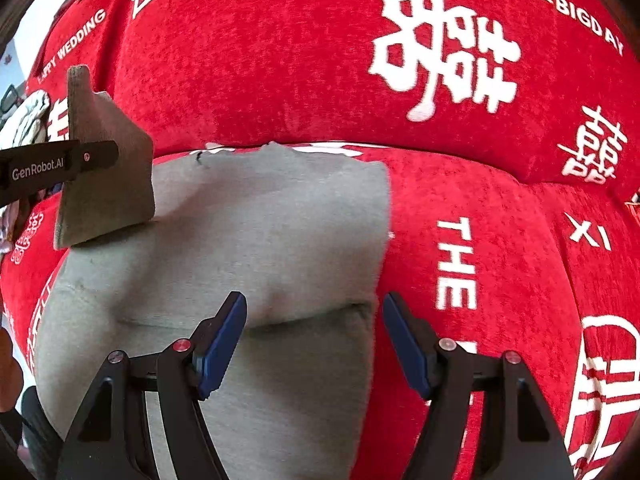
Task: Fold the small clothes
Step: 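Carry the sleeve with the left gripper across the sweater body and release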
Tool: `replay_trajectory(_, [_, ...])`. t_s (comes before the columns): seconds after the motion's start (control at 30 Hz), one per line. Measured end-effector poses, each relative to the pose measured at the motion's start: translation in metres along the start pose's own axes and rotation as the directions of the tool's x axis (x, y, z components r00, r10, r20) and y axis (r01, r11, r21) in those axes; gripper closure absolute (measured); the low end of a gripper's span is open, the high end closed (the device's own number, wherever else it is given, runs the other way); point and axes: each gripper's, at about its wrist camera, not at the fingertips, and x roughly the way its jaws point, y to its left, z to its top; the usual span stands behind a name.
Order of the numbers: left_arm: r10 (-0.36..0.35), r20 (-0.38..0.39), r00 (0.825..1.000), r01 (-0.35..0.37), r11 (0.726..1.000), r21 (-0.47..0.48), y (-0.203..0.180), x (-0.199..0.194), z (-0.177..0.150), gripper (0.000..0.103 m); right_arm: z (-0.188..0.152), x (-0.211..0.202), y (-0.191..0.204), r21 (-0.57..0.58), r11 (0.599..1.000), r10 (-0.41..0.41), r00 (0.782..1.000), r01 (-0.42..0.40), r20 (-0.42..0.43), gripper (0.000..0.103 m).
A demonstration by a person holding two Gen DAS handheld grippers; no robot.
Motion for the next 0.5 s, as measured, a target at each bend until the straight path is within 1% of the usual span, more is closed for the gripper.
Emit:
replay_trajectory(0.27, [-0.026, -0.002, 1.000, 0.026, 0.997, 0.068, -0.041, -0.002, -0.006, 0.094, -0.006, -0.005, -0.023, 0.032, 0.999, -0.014, 1.000, 0.013, 0.017, 0.029])
replay_trajectory(0.5, [-0.040, -0.042, 0.998, 0.043, 0.995, 0.089, -0.064, 0.009, -0.016, 0.094, -0.013, -0.001, -0.037, 0.063, 0.998, -0.015, 1.000, 0.014, 0.011, 0.029])
